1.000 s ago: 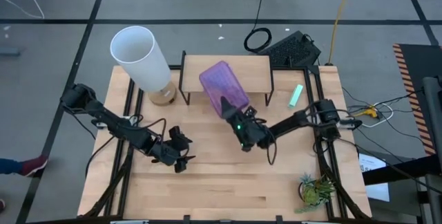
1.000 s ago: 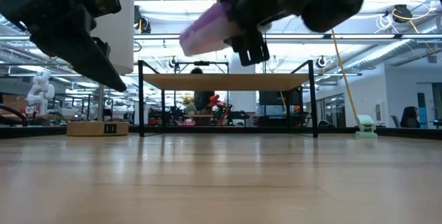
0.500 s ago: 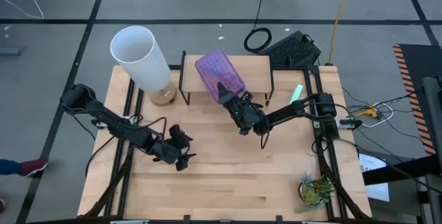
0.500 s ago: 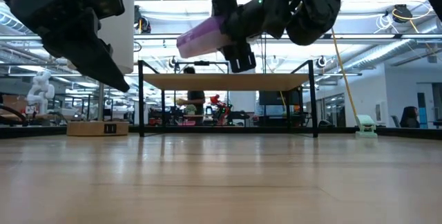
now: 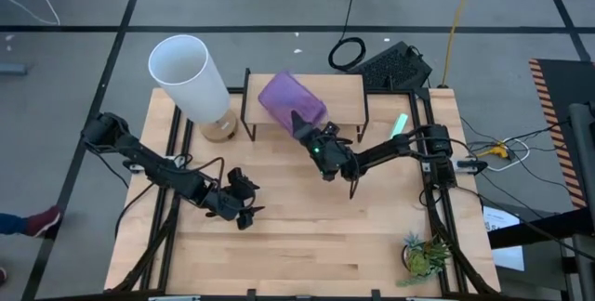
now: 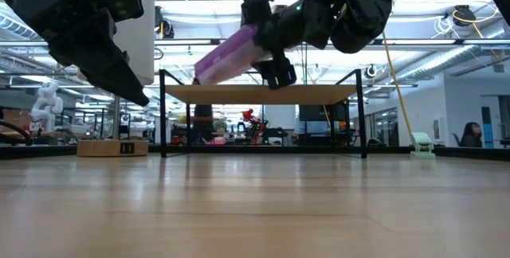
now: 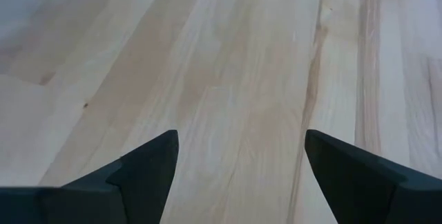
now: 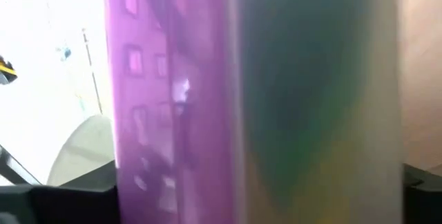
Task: Pack school essentials
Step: Put the supply box on the shelf
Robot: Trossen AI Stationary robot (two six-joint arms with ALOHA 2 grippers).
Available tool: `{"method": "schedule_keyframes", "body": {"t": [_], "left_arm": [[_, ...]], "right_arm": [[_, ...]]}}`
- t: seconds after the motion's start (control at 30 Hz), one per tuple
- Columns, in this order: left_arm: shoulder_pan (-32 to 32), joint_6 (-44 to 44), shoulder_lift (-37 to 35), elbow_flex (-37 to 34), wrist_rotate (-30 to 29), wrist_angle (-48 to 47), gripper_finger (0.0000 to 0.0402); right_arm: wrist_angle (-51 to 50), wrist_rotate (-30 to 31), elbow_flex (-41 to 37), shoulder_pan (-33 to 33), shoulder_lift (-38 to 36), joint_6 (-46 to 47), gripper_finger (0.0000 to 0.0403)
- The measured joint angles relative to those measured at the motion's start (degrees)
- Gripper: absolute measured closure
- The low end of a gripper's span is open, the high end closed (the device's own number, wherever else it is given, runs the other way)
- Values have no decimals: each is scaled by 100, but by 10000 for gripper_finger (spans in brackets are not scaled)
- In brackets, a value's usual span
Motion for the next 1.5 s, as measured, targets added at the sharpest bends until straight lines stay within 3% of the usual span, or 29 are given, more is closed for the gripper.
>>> {"method": "schedule_keyframes", "body": {"t": [0.4,0.47,0.6,0.77,0.87,1.07,1.17,1.37,1.5], "left_arm": [[0,-6,-2,2,-100,10,80],[0,47,0,2,-387,28,80],[37,521,-58,4,-1536,223,80],[510,2076,-85,7,-2391,891,80],[1107,2858,-84,11,-2178,1216,80],[1920,3743,-81,11,-1110,1495,80],[1936,4108,-81,11,-1205,1494,80],[2016,5287,-79,4,-2043,1831,80],[2242,5940,-79,4,-1692,2218,80]], "right_arm": [[-26,5,0,-150,0,437,58],[-27,5,0,-152,0,352,58],[-26,4,-1,-150,-1,145,58],[-28,1,-11,-124,-2,-254,57],[-31,-69,-11,-102,-2,-306,57],[149,-278,-57,-128,-9,-614,57],[285,-281,-123,-167,-11,-687,57],[282,-285,-328,-188,-11,-330,57],[397,-292,-490,-220,-11,-40,57]]}}
